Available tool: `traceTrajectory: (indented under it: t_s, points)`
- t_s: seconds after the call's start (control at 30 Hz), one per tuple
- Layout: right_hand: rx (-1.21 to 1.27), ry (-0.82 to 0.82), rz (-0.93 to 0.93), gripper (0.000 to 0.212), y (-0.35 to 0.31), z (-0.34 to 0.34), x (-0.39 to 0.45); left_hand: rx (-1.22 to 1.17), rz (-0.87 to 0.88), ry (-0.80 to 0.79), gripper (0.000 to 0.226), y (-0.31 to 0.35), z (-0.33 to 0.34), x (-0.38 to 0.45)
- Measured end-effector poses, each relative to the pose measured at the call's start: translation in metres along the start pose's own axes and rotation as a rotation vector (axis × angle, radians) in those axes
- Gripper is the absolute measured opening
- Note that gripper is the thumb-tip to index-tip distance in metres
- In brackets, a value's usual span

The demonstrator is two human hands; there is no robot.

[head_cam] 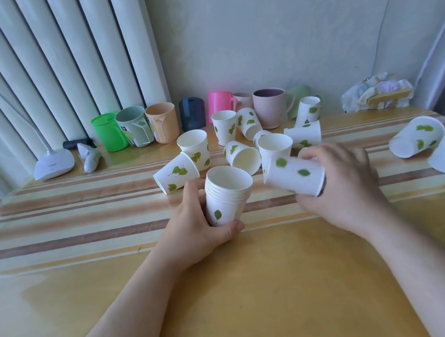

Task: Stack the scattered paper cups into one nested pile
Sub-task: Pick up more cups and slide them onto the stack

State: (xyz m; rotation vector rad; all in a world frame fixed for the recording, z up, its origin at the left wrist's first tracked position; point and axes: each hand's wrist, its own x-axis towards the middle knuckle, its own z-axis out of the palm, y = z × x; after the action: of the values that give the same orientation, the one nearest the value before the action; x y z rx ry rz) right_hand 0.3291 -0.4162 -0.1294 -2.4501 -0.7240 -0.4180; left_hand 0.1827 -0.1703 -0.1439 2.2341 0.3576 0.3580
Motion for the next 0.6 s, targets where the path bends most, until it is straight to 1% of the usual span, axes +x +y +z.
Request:
traceTrajectory:
  t_s: [0.03,0.07,0.13,0.17,0.2,0.27,0.4,0.43,0.5,0.57,0.6]
  points:
    - [0.185,0.055,0.02,0.068,-0.002,-0.002,-0.002,0.004,0.003,0.02,0.076,-0.001,0.001,0.0]
    - [0.397,0.077,0.059,0.072,-0.005,-0.005,-0.004,0.006,0.012,0.039,0.073,-0.001,0.001,0.001]
    - [0.806,0.046,0.113,0.077,-0.014,-0.01,-0.006,0.012,0.041,0.065,0.068,-0.002,0.002,0.003]
    - [0.967,0.019,0.107,0.075,-0.017,-0.009,-0.007,0.015,0.05,0.067,0.067,-0.001,0.002,0.003]
    - [1.073,-0.014,0.101,0.07,-0.019,-0.007,-0.007,0.018,0.053,0.063,0.066,-0.001,0.002,0.003]
    - [1.136,-0.092,0.086,0.062,-0.022,-0.002,-0.009,0.027,0.058,0.058,0.066,-0.001,0.003,0.002]
    - [0.996,-0.202,0.006,0.064,-0.019,0.004,-0.011,0.041,0.081,0.066,0.067,-0.003,0.004,0.002]
    - [0.965,-0.214,-0.005,0.068,-0.018,0.004,-0.012,0.049,0.084,0.067,0.067,-0.004,0.003,0.002]
    - [0.94,-0.22,-0.003,0.084,-0.017,0.005,-0.011,0.068,0.091,0.057,0.07,-0.004,0.003,0.002]
    - [0.96,-0.231,0.021,0.101,-0.018,0.004,-0.011,0.081,0.094,0.04,0.073,-0.003,0.003,0.001]
    - [0.98,-0.237,0.034,0.105,-0.019,0.004,-0.011,0.083,0.096,0.032,0.074,-0.003,0.003,0.001]
